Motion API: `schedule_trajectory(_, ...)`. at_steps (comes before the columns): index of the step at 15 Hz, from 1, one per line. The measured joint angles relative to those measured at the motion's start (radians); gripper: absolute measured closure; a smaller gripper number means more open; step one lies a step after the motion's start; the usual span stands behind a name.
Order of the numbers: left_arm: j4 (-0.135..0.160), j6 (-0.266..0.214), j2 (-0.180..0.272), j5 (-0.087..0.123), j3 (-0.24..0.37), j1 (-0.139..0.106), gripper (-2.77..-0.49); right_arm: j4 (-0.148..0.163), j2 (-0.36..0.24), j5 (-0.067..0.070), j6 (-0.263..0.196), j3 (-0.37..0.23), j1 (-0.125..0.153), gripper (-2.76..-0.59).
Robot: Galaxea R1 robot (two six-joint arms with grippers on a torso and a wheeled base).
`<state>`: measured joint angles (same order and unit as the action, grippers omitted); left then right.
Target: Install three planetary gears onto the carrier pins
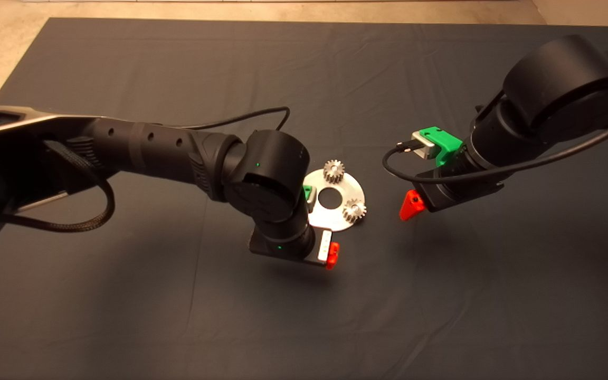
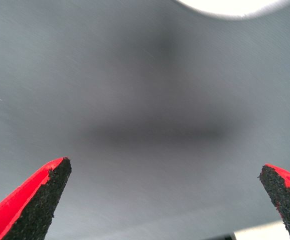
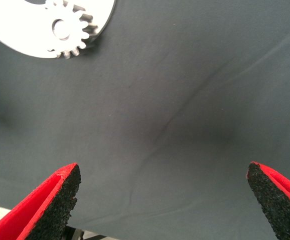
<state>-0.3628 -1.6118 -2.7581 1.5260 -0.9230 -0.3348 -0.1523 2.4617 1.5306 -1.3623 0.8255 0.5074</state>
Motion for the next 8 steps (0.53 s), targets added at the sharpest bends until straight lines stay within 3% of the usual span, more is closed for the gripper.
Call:
schedule_trajectory(3, -0.003, 0.049, 0.024, 0.0, -0.041, -0.017, -2.75, 0.0, -0.018, 0.001, -0.018, -0.027, 0.001, -2.6)
schedule_trajectory(8, -0.031, 0.115, 0.059, 0.0, -0.103, -0.02, -2.75, 0.0, -0.027, 0.0, -0.031, -0.062, 0.001, -2.75)
